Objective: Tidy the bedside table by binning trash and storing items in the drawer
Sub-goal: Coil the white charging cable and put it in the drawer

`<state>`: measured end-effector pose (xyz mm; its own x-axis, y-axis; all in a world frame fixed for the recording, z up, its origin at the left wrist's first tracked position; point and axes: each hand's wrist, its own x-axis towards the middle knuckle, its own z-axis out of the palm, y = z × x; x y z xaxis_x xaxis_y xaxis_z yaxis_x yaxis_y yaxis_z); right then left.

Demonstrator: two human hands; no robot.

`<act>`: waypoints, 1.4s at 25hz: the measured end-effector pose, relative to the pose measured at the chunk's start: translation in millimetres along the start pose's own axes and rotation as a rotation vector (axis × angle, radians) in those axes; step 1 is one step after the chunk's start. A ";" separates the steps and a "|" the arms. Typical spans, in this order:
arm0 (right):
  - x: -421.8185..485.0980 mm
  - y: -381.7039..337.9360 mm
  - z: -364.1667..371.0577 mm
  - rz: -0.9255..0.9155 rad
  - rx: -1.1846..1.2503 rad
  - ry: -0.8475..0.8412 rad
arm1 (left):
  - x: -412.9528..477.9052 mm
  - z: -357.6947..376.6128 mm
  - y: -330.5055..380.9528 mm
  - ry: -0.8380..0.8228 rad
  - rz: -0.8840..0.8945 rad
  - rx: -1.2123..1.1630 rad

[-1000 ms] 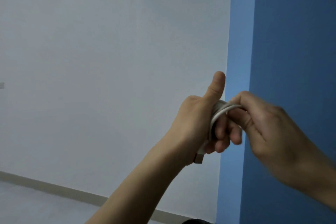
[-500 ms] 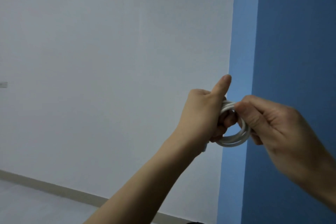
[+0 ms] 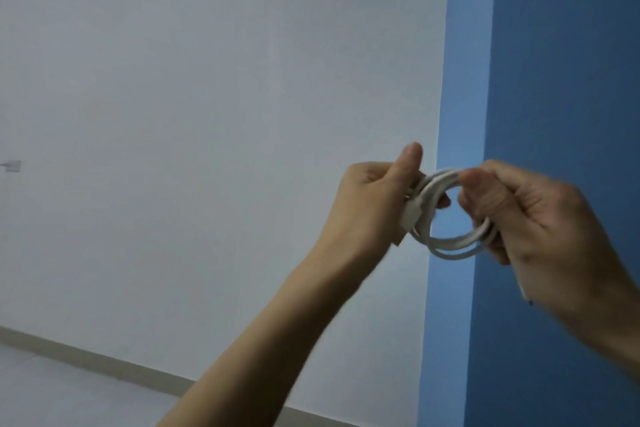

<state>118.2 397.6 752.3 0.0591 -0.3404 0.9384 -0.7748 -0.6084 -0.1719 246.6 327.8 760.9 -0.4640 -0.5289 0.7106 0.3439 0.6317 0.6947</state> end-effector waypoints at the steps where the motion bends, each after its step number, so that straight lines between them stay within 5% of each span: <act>1: 0.4 1.5 -2.8 0.010 0.020 0.033 | 1.2 -8.7 -1.4 -0.082 -0.011 -0.058; 5: 1.7 2.7 -5.9 -0.001 -0.002 0.053 | 2.0 -25.7 -8.8 -0.421 -0.097 -0.320; 9: -0.9 1.8 -3.1 -0.094 -0.145 0.013 | 2.5 -16.4 -10.9 -0.491 -0.113 -0.294; 16: -5.1 8.1 -4.1 -0.172 -0.275 -0.021 | -9.4 -11.3 -2.5 -0.125 0.214 0.211; 23: -2.0 7.7 -1.4 -0.161 -0.344 -0.105 | -12.5 8.0 -9.8 0.433 0.527 0.949; 28: 5.0 0.2 -3.7 -0.186 -0.347 -0.116 | -6.4 13.8 -10.6 0.647 0.616 1.023; 30: 3.7 2.4 -4.8 -0.170 -0.319 -0.116 | -3.4 13.7 -13.6 0.544 0.593 0.937; 35: -2.3 1.1 -7.5 -0.107 -0.213 -0.149 | -7.6 4.3 -7.8 -0.021 0.331 0.097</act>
<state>112.5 403.1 752.2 0.2277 -0.3937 0.8906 -0.8730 -0.4877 0.0076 243.9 329.3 749.6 -0.3572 -0.2752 0.8926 0.3996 0.8187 0.4123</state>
